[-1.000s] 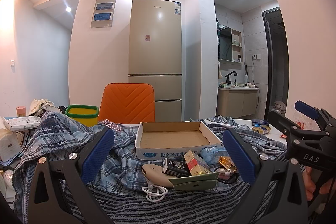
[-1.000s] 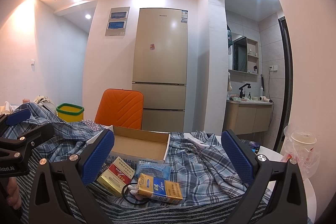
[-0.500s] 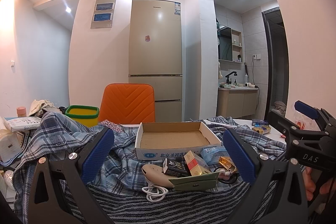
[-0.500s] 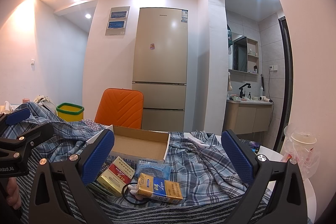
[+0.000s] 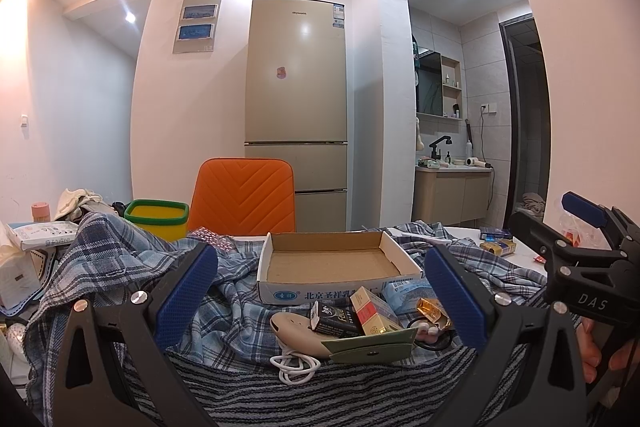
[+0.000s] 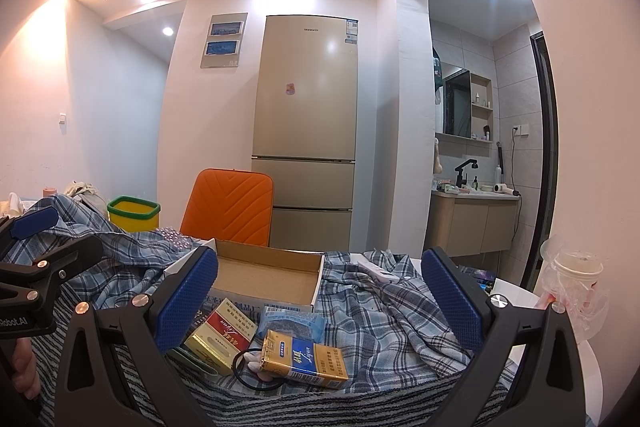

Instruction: Organize soft objects

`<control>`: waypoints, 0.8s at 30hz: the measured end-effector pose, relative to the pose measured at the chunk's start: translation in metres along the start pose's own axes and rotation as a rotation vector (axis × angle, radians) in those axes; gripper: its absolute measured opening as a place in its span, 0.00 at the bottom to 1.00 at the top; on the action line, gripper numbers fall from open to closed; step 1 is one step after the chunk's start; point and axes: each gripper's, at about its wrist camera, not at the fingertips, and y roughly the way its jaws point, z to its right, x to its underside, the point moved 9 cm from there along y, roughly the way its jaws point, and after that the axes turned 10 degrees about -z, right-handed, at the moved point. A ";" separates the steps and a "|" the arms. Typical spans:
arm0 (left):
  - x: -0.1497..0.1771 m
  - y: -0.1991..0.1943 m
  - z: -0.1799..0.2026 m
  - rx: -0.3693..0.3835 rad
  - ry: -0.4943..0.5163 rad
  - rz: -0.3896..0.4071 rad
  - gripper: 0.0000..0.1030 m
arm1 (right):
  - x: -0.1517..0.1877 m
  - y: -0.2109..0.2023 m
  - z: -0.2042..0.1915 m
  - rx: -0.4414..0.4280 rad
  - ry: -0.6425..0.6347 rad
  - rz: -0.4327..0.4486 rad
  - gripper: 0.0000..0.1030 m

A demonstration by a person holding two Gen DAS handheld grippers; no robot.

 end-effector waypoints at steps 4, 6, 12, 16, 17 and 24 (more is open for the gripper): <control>0.000 0.000 0.000 0.000 0.000 0.001 1.00 | 0.000 0.000 0.000 0.000 0.000 0.000 1.00; 0.000 0.000 0.000 0.000 0.000 0.001 1.00 | 0.000 0.000 0.000 0.000 0.000 0.000 1.00; 0.000 0.000 0.000 0.001 -0.001 0.002 1.00 | 0.000 0.000 0.000 0.000 0.000 0.002 1.00; 0.002 0.003 -0.001 -0.003 -0.007 -0.005 1.00 | 0.000 0.000 0.000 0.000 -0.001 -0.001 1.00; 0.003 0.003 -0.002 -0.006 -0.009 -0.005 1.00 | 0.000 0.000 0.000 0.000 0.000 0.000 1.00; 0.004 0.005 -0.003 -0.006 -0.009 -0.011 1.00 | 0.000 0.000 -0.001 -0.002 -0.010 -0.003 1.00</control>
